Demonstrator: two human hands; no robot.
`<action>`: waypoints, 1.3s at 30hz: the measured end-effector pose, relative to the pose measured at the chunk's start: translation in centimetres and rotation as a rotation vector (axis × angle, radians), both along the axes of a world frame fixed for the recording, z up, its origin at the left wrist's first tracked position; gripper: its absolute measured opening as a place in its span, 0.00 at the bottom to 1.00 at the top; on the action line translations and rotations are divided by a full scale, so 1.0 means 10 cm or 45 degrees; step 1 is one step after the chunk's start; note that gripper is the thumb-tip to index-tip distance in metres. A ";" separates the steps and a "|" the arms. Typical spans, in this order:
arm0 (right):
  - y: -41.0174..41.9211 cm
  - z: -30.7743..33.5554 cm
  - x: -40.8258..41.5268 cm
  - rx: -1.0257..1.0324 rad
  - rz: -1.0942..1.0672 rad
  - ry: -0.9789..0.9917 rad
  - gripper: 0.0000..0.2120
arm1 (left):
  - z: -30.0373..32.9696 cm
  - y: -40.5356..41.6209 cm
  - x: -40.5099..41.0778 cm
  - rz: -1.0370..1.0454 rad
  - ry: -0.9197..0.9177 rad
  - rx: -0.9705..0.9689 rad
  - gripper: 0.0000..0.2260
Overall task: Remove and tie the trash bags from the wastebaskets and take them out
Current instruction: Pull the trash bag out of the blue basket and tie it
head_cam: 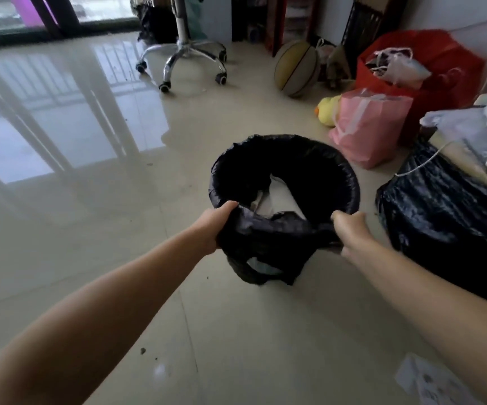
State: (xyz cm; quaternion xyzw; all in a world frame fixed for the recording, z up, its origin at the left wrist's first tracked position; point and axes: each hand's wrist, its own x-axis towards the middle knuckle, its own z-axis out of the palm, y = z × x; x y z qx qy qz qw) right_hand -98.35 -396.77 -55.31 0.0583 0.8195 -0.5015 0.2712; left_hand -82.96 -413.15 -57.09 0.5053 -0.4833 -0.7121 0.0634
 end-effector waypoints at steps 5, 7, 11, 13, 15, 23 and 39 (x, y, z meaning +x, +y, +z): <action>-0.38 -0.06 0.55 -0.373 -0.083 -0.480 0.21 | 0.18 -0.61 0.45 0.255 0.066 0.102 0.18; -0.38 -0.08 0.65 -0.428 -0.029 -0.566 0.18 | 0.15 -0.73 0.69 0.208 0.067 0.162 0.14; -0.27 -0.08 0.61 -0.489 0.116 -0.594 0.17 | 0.15 -0.73 0.90 0.053 -0.069 0.107 0.11; -0.25 -0.05 0.55 -0.527 0.055 -0.539 0.19 | 0.22 -0.70 0.89 0.100 -0.108 -0.035 0.10; -0.26 -0.06 0.46 -0.589 -0.018 -0.534 0.23 | 0.22 -0.76 0.92 0.127 -0.184 -0.248 0.10; -0.43 -0.18 0.41 -0.443 0.201 -0.612 0.12 | 0.27 -0.87 1.22 -0.044 -0.258 -0.342 0.17; -0.28 0.01 0.04 -0.353 0.098 -0.459 0.12 | 0.55 -0.92 1.31 -0.027 0.041 0.246 0.11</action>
